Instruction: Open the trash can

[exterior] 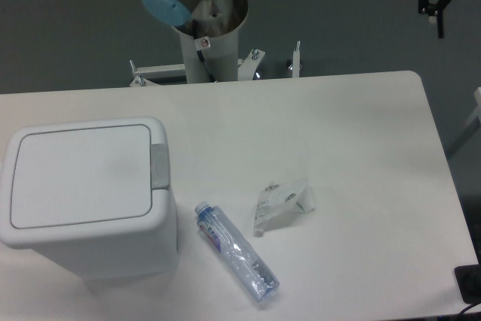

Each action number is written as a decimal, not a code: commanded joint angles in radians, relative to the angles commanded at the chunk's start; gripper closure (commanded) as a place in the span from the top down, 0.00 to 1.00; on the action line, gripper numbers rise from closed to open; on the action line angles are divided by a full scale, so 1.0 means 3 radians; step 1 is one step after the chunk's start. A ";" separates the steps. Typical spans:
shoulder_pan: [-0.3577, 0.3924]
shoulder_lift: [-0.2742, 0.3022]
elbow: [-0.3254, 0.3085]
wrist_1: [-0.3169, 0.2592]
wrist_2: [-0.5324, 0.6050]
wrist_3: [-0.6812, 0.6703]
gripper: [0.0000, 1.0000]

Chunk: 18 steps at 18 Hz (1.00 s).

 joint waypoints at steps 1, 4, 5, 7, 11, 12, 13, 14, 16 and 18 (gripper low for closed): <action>-0.0097 -0.0021 0.0000 0.0025 0.0000 -0.0230 1.00; -0.0297 -0.0072 0.0000 0.0199 0.0030 -0.0864 1.00; -0.0409 -0.0077 0.0000 0.0220 0.0081 -0.1039 1.00; -0.0710 -0.0092 0.0020 0.0215 0.0270 -0.1463 1.00; -0.1217 -0.0118 0.0051 0.0210 0.0506 -0.2408 1.00; -0.1309 -0.0093 0.0051 0.0200 0.0506 -0.2719 1.00; -0.1396 -0.0062 0.0046 0.0169 0.0481 -0.2996 1.00; -0.1503 -0.0036 0.0036 0.0164 0.0476 -0.3252 1.00; -0.1738 -0.0041 0.0036 0.0164 0.0465 -0.3677 1.00; -0.1999 -0.0072 0.0000 0.0164 0.0450 -0.3939 1.00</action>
